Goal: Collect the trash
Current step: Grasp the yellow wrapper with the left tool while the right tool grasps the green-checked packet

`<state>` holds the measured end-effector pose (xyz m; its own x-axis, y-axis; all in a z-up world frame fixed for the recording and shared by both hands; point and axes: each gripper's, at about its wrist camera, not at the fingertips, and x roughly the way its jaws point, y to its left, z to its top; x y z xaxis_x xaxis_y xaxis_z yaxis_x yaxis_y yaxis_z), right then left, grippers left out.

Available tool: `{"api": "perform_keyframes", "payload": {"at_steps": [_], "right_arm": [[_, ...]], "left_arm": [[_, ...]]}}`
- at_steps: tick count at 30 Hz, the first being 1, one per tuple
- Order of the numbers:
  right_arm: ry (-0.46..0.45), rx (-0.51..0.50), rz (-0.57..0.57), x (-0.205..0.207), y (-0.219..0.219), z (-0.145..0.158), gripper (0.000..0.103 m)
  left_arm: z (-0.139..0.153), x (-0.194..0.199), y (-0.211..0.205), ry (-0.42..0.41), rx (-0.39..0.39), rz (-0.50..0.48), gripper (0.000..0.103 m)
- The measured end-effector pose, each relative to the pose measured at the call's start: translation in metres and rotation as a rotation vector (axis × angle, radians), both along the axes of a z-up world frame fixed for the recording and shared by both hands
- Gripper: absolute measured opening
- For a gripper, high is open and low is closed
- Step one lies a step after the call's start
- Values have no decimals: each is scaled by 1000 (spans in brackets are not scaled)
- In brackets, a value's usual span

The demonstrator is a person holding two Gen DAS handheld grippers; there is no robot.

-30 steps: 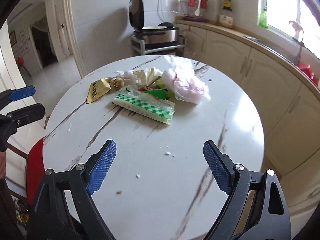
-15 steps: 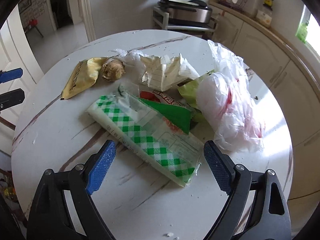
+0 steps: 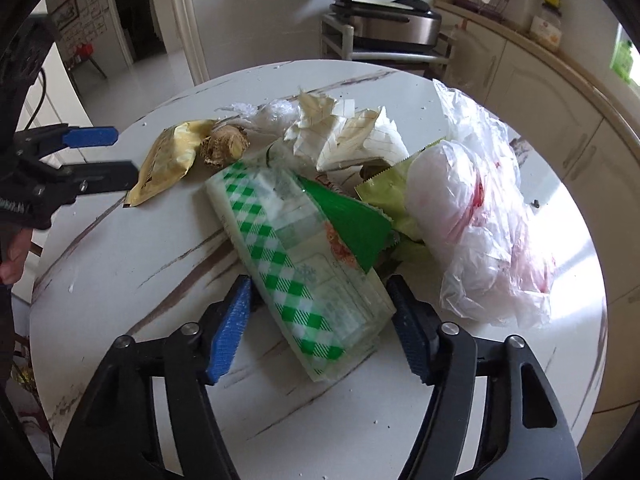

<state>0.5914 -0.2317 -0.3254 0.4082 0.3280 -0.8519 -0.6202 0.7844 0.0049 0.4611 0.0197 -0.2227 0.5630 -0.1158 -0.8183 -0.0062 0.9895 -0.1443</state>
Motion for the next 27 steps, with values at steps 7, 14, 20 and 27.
{"api": "perform_keyframes", "payload": {"at_steps": [7, 14, 20, 27], "right_arm": [[4, 12, -1, -8, -4, 1, 57], [-13, 41, -10, -11, -7, 6, 66], [-31, 60, -9, -8, 0, 11, 76], [-31, 11, -7, 13, 27, 1, 80]], "left_arm": [[-18, 51, 5, 108, -1, 86, 100], [-29, 56, 10, 102, 62, 60, 94], [-34, 48, 7, 50, 104, 5, 73], [-35, 25, 15, 28, 70, -35, 51]]}}
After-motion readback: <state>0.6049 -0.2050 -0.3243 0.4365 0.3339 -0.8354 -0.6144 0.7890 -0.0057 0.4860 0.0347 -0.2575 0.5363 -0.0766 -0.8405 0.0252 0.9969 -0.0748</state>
